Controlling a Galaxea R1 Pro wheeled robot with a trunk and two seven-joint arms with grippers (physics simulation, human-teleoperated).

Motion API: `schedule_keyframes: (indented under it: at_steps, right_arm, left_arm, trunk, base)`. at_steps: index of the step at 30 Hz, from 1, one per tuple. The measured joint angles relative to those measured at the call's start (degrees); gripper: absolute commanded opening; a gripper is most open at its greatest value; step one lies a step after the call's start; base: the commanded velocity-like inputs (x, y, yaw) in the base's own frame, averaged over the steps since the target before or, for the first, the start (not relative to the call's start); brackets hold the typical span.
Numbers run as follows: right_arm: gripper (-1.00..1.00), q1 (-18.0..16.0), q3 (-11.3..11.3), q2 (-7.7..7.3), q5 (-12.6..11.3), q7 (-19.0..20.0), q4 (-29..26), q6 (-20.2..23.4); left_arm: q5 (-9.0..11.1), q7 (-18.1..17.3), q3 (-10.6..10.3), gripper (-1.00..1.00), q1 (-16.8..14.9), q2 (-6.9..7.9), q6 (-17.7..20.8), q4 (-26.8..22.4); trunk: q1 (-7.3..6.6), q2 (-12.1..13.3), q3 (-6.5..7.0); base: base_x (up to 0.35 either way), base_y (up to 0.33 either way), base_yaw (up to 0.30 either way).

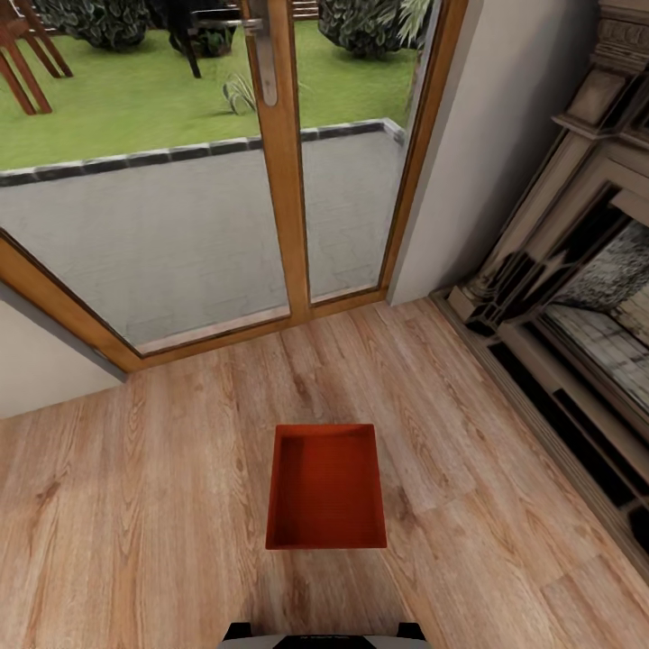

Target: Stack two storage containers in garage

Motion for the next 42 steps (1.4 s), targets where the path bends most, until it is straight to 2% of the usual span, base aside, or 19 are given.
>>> schedule_keyframes:
  at_steps: [9, 12, 15, 17, 18, 20, 22, 24, 25, 26, 28, 29, 32, 34, 35, 36, 37, 38, 42]
  right_arm:
    - [1.0, 0.0, 0.2, -0.02, -0.2, 0.3, -0.1, 0.1]
    - [1.0, -0.2, 0.6, -0.25, 0.1, -0.1, -1.3, 0.1]
    - [1.0, -0.7, 0.8, -0.56, 0.3, -0.9, -6.5, 0.9]
    - [1.0, -1.2, 0.9, -0.73, 0.5, -4.0, -14.5, 4.3]
    - [1.0, -1.9, 0.9, -0.8, 0.5, -7.2, -19.0, 7.1]
    - [1.0, -4.8, 0.8, -0.85, 0.3, -11.2, -23.7, 10.2]
    - [1.0, -7.2, 0.8, -0.87, 0.3, -12.3, -24.7, 11.0]
    - [1.0, -9.7, 0.8, -0.88, 0.3, -12.8, -24.8, 11.3]
    - [1.0, -12.8, 0.8, -0.84, 0.3, -13.2, -23.6, 11.4]
    - [1.0, -15.7, 0.8, -0.8, 0.3, -13.3, -21.6, 10.6]
    - [1.0, -18.7, 0.8, -0.71, 0.3, -13.4, -18.7, 8.8]
    - [1.0, -21.4, 0.8, -0.51, 0.6, -13.5, -15.1, 6.3]
    - [1.0, -26.5, 0.9, -0.32, 0.6, -13.3, -9.3, 3.0]
    - [1.0, -27.8, 0.9, -0.3, 0.5, -12.9, -8.5, 2.6]
    - [1.0, -28.8, 0.9, -0.21, 0.5, -12.6, -8.0, 2.4]
    - [1.0, -29.6, 0.9, -0.13, 0.4, -12.4, -7.8, 2.3]
    - [1.0, -30.5, 0.9, -0.04, 0.2, -12.2, -7.6, 2.2]
    - [1.0, -31.1, 0.8, -0.02, 0.1, -12.2, -7.6, 2.2]
    - [1.0, -32.0, 0.8, 0.08, -0.1, -12.1, -7.5, 1.9]
  left_arm:
    - [0.0, 0.4, -0.1, 1.0, 0.0, 0.04, 0.1, 0.0]
    - [0.0, 0.4, 0.0, 1.0, 0.0, 0.0, 0.6, -1.5]
    - [-0.1, 0.3, 0.0, 1.0, 0.0, -0.17, 2.3, -7.3]
    - [-0.2, 0.5, 0.0, 1.0, -0.1, -0.22, 7.7, -15.4]
    - [-0.3, 0.6, 0.0, 1.0, -0.1, -0.15, 11.9, -20.9]
    - [-0.5, 0.7, 0.0, 1.0, -0.1, 0.06, 16.8, -30.5]
    - [-1.0, 0.7, 0.0, 1.0, -0.1, 0.09, 18.3, -35.2]
    - [-2.2, 0.8, 0.0, 1.0, -0.7, 0.11, 19.1, -37.6]
    - [-4.1, 1.0, 0.0, 1.0, -3.5, -0.1, 19.6, -38.5]
    - [-5.6, 1.2, 0.0, 1.0, -8.0, -0.31, 19.9, -37.0]
    - [-6.6, 1.5, 0.1, 1.0, -12.2, -0.63, 20.0, -33.3]
    - [-7.2, 2.0, 0.0, 1.0, -17.2, -1.43, 19.9, -27.4]
    - [-8.3, 3.8, 0.0, 1.0, -27.0, -3.73, 18.7, -17.5]
    - [-9.0, 4.0, 0.0, 1.0, -28.4, -4.62, 17.9, -16.3]
    - [-10.2, 4.2, -0.1, 1.0, -29.0, -5.64, 17.2, -15.7]
    - [-12.9, 4.7, -0.1, 1.0, -29.8, -6.8, 16.8, -15.4]
    - [-16.7, 6.1, 0.0, 1.0, -31.5, -8.0, 16.5, -15.1]
    - [-17.9, 6.8, 0.0, 1.0, -32.3, -8.31, 16.4, -15.0]
    - [-19.2, 7.9, 0.3, 1.0, -33.3, -8.54, 16.3, -16.2]
  trunk:
    - [0.0, 0.0, 0.0]
    - [0.0, 0.0, 0.0]
    - [0.0, 0.0, 0.0]
    - [0.0, 0.0, 0.01]
    - [0.0, 0.0, 0.02]
    - [0.0, 0.0, 0.02]
    - [0.0, 0.0, 0.02]
    - [0.0, 0.0, 0.02]
    - [0.01, 0.0, 0.02]
    - [0.01, 0.0, 0.02]
    - [0.0, 0.0, 0.01]
    - [0.01, 0.0, 0.02]
    - [0.01, 0.0, 0.02]
    - [0.0, 0.0, 0.01]
    - [0.0, 0.0, 0.01]
    - [0.0, 0.0, 0.01]
    - [0.0, 0.0, 0.02]
    - [0.0, 0.0, 0.01]
    - [0.0, 0.0, 0.01]
  base:
    - [0.0, 0.0, 0.0]
    - [0.0, 0.0, 0.0]
    - [0.0, 0.0, 0.0]
    - [0.0, 0.0, 0.0]
    - [0.0, 0.0, 0.0]
    - [0.0, 0.0, 0.0]
    - [0.0, 0.0, 0.0]
    - [0.0, 0.0, 0.0]
    - [0.0, 0.0, 0.0]
    - [0.0, 0.0, 0.0]
    - [0.0, 0.0, 0.0]
    - [0.0, 0.0, 0.0]
    - [0.0, 0.0, 0.0]
    - [0.0, 0.0, 0.0]
    - [0.0, 0.0, 0.0]
    - [0.0, 0.0, 0.0]
    - [0.0, 0.0, 0.0]
    - [0.0, 0.0, 0.0]
    - [0.0, 0.0, 0.0]
